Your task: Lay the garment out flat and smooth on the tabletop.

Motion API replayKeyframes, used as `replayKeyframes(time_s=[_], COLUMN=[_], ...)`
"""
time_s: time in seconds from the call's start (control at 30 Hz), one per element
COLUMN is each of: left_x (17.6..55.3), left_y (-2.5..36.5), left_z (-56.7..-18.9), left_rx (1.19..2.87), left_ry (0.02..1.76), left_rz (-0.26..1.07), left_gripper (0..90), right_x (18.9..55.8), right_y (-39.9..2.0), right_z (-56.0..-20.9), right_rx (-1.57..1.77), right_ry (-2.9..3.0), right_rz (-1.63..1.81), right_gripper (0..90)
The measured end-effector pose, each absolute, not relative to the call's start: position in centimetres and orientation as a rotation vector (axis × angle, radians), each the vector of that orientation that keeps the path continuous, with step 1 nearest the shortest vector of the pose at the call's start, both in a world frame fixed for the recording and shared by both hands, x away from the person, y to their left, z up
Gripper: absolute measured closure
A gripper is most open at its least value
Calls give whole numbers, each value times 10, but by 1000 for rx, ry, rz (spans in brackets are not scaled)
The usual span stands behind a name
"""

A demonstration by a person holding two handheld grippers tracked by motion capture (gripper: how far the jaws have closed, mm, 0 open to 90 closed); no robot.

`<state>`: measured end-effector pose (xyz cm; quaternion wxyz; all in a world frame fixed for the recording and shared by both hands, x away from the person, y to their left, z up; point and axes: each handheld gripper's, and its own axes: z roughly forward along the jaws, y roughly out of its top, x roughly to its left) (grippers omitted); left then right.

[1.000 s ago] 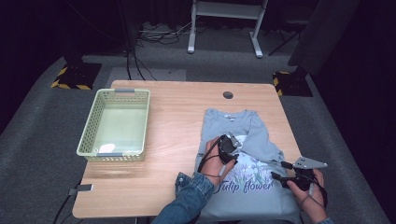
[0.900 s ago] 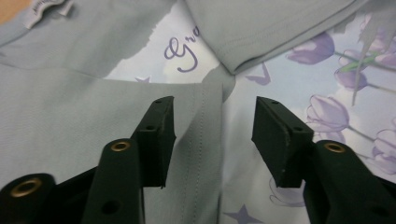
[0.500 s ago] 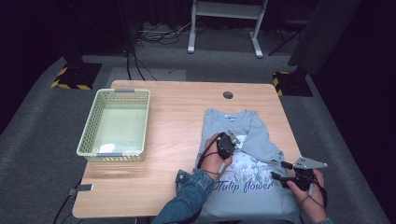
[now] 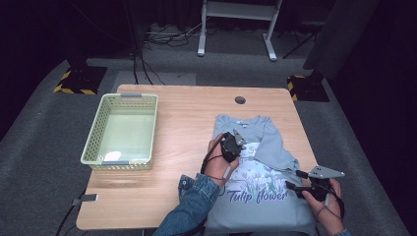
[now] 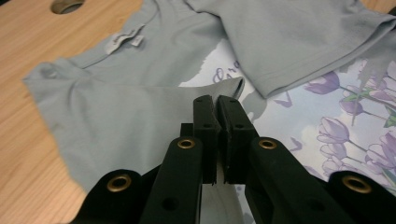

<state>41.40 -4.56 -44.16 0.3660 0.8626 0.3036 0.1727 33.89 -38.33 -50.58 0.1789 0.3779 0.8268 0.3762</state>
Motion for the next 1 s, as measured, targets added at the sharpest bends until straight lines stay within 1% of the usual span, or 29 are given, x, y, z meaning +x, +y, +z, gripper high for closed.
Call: replayKeyframes(time_s=[0.6,0.77,0.83,0.87,0.9,0.93,0.97,1.0], left_x=[422,423,422,421,420,419,417,415], left_y=[-1,23,38,49,61,73,85,93], left_z=[-417,-413,-412,-412,-413,-415,-418,-420], left_rx=[2169,2111,2091,2082,2063,2021,1974,1946], left_ry=[878,955,1033,1101,1170,1250,1309,1336], left_rz=[546,557,591,624,654,666,681,701], left_gripper=[854,852,852,850,835,782,689,575], right_x=[338,338,338,338,338,338,338,338], right_y=[-383,-383,-383,-383,-383,-383,-383,-383], right_z=[-506,-506,-506,-506,-506,-506,-506,-506], right_rx=[1059,1060,1059,1059,1059,1060,1060,1061], right_ry=[2340,2340,2340,2340,2340,2340,2340,2341], right_rz=[1065,1065,1065,1065,1065,1065,1066,1066], right_gripper=[334,334,334,334,335,335,334,335])
